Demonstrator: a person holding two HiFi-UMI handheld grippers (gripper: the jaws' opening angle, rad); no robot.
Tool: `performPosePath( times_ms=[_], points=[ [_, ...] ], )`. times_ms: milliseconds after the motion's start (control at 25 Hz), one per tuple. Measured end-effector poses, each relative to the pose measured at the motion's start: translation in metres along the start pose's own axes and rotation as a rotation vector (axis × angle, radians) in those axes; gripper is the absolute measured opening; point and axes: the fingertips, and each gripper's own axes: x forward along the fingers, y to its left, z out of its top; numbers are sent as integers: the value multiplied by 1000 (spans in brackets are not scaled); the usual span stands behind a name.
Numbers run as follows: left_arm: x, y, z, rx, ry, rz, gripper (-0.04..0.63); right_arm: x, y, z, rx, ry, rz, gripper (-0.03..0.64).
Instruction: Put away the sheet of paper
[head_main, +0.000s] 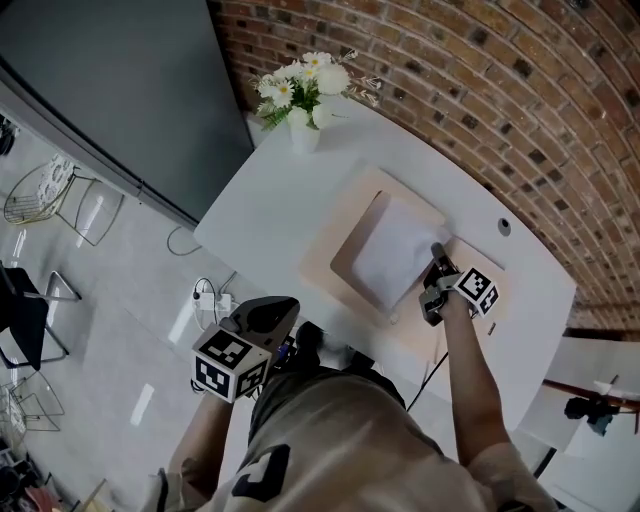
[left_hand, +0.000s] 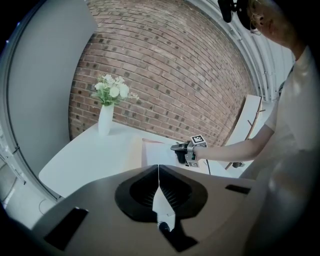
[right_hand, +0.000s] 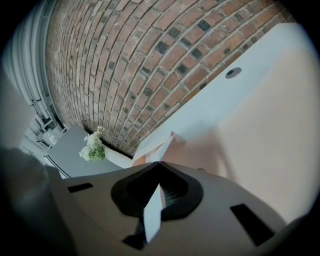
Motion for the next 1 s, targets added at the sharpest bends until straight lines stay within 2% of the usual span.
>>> performPosePath(
  times_ms=[560,1000],
  points=[
    [4,9,-3,-42,11,24,18,34,10,-14,14,79,53,23],
    [2,16,-7,-69,25,48,18,55,16,-21,24,106,61,23]
  ],
)
